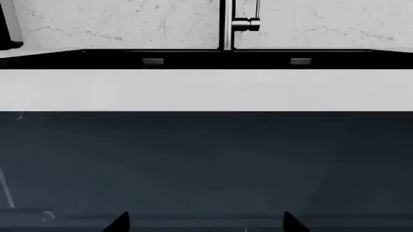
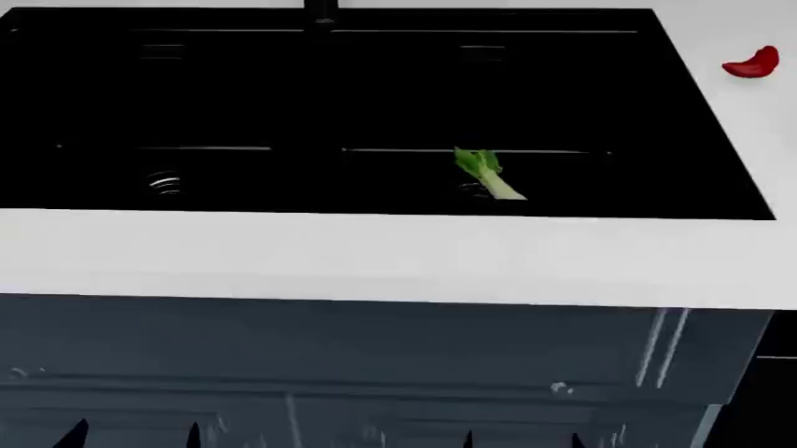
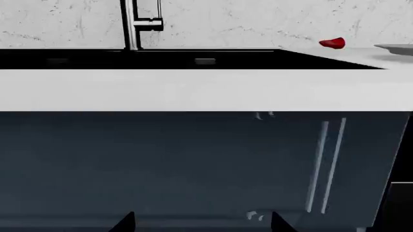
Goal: Pick the celery from the sink and place it on the plate located on the counter
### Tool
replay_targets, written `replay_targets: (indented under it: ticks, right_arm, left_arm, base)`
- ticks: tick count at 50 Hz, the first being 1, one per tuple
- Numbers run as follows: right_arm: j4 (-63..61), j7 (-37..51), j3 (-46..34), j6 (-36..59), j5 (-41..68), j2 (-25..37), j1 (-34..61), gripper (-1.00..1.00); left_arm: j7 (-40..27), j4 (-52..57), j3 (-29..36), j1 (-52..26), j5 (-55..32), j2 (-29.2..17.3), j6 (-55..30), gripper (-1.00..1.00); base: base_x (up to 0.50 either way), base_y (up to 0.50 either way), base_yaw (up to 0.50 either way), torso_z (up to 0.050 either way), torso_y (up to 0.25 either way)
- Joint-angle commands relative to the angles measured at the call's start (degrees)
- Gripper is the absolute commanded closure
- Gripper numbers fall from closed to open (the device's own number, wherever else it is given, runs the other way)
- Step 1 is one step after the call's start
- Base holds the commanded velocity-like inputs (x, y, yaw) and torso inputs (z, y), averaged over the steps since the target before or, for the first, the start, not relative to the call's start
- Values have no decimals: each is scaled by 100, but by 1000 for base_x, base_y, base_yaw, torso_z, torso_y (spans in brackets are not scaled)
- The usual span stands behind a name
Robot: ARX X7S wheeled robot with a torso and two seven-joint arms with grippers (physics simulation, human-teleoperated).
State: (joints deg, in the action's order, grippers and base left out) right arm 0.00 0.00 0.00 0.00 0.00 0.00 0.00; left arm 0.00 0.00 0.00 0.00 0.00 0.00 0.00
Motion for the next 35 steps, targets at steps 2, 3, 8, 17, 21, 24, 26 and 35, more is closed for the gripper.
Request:
replay_targets:
  ticks: [2,3,8,17,21,24,26,35]
  right_arm:
    - [7,253,-84,-162,-226,65,-22,-100]
    - [19,419,-124,88,-391,106,4,-100]
    - [-455,123,-18,268,469,203,-132,-100]
    - [-2185,220,-88,2321,1045,574,-158,-100]
    - [-2970,405,-110,3145,984,761,-51,-100]
    - [-3657,430,-42,3796,1135,925,172,-100]
    - [-4163,453,-127,4435,1188,1094,542,-100]
    - [-5030,463,182,6655,1617,1378,2196,-100]
  left_arm:
    - [1,51,79,13,-136,-54,-135,-100]
    - [-66,93,130,37,-145,-84,-109,-100]
    - [-197,384,299,1,-231,-191,-815,-100]
    - [-339,2119,393,118,-406,-383,-2241,-100]
    - [-327,3001,351,-50,-622,-488,-3007,-100]
    - [-339,3345,253,-397,-811,-535,-3643,-100]
    - [-401,3532,270,-694,-797,-593,-3962,-100]
    - [-518,3995,141,-1660,-1036,-641,-4925,-100]
  base:
    - [0,0,0,0,0]
    - [0,0,0,0,0]
    - [0,0,0,0,0]
    - [0,0,0,0,0]
    - [0,0,0,0,0]
    - [0,0,0,0,0]
    - [0,0,0,0,0]
    - [0,0,0,0,0]
